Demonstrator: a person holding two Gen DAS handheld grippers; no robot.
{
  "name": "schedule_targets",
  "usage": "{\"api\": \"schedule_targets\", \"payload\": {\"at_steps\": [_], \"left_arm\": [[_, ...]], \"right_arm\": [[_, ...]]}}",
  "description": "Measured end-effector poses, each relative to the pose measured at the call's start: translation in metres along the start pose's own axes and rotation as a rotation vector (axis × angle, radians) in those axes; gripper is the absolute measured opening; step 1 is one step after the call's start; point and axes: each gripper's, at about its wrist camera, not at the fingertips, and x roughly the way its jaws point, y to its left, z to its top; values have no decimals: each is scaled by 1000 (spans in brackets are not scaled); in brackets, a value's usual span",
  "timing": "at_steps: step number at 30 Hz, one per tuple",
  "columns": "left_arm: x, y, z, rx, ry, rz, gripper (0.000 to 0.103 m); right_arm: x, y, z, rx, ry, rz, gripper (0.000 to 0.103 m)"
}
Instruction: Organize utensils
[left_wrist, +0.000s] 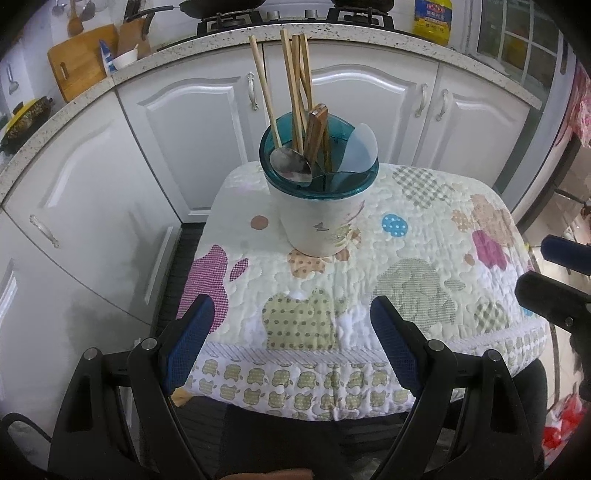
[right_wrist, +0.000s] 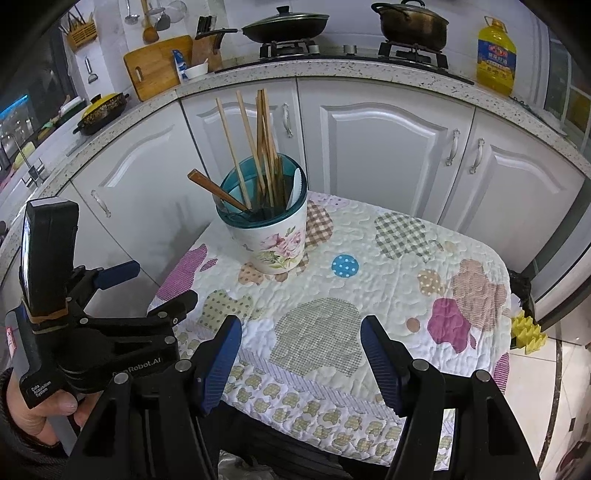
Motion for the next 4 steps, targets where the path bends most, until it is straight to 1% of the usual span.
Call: {"api": "schedule_targets", "payload": {"at_steps": [4], "left_arm": [[-2,-1,-2,7,-15,3,86]], "right_arm": [[0,2,1,-2,-2,1,65]]}}
